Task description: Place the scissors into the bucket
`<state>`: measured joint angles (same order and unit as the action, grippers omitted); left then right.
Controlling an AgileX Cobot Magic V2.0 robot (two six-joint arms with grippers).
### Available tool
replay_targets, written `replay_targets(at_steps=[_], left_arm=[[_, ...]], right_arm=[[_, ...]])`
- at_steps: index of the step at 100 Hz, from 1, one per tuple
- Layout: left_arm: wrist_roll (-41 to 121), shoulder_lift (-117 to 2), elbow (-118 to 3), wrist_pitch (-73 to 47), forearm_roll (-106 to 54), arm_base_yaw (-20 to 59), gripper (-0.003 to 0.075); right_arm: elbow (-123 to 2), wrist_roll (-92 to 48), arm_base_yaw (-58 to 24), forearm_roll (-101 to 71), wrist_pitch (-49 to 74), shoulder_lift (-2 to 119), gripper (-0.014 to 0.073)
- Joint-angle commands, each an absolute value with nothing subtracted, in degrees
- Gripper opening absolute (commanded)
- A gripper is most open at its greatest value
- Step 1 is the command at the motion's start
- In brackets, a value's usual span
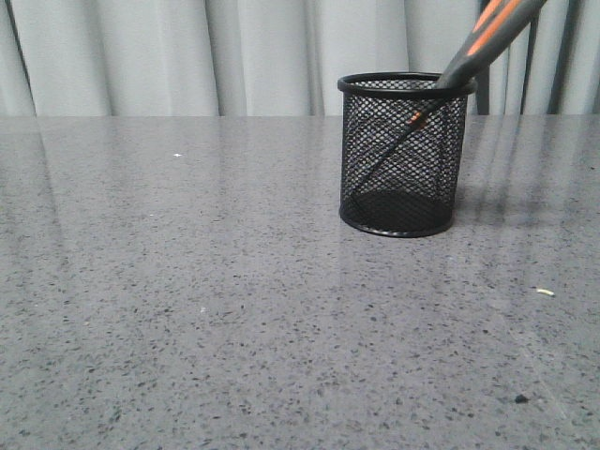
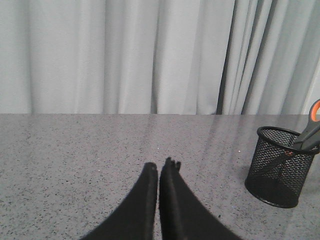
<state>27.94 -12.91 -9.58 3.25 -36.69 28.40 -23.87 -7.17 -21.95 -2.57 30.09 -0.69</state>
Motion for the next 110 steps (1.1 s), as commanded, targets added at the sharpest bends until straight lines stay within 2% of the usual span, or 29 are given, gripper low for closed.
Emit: replay_targets(at_steps=[1,35,52,76,88,100,110], left_arm=[[27.5,-13.4,-11.1,7.3,-36.9,28.8,-0.0020],[27.7,-13.4,-8.7,7.6,-35.6,27.8,-0.0020],[28.0,-10.7,-5.2,9.4,-18.6,22.6,-0.0020],[21.1,-3.5,0.9,8.6,-15.0,12.2,-0.0020],[13.5,-0.1,2.3,5.3,-10.5,7.4,-0.0020],[5.3,1.7,2.3,-4.1,-3.0,5.2,-0.0020],[5.1,1.7,2.3,-13.3,0.0,5.1,-0.0020]], right_arm=[[-25.2,-7.4,-21.7,-2.1,25.1,-1.6,-0.0045],[-25.2,-7.4,-21.7,-2.1,25.1,-1.6,-0.0045],[-25.2,-7.4,-21.7,-2.1,25.2,-1.6,-0.0045],[-25.2,-7.4,-21.7,-2.1,25.2,-1.6,-0.0045],[-25.2,-7.4,-21.7,-2.1,25.2,-1.6,-0.0045],[-25.2,-7.4,-21.7,-2.1,25.2,-1.6,-0.0045],[-25.2,-7.4,-21.7,-2.1,25.4,-1.6,-0.0045]])
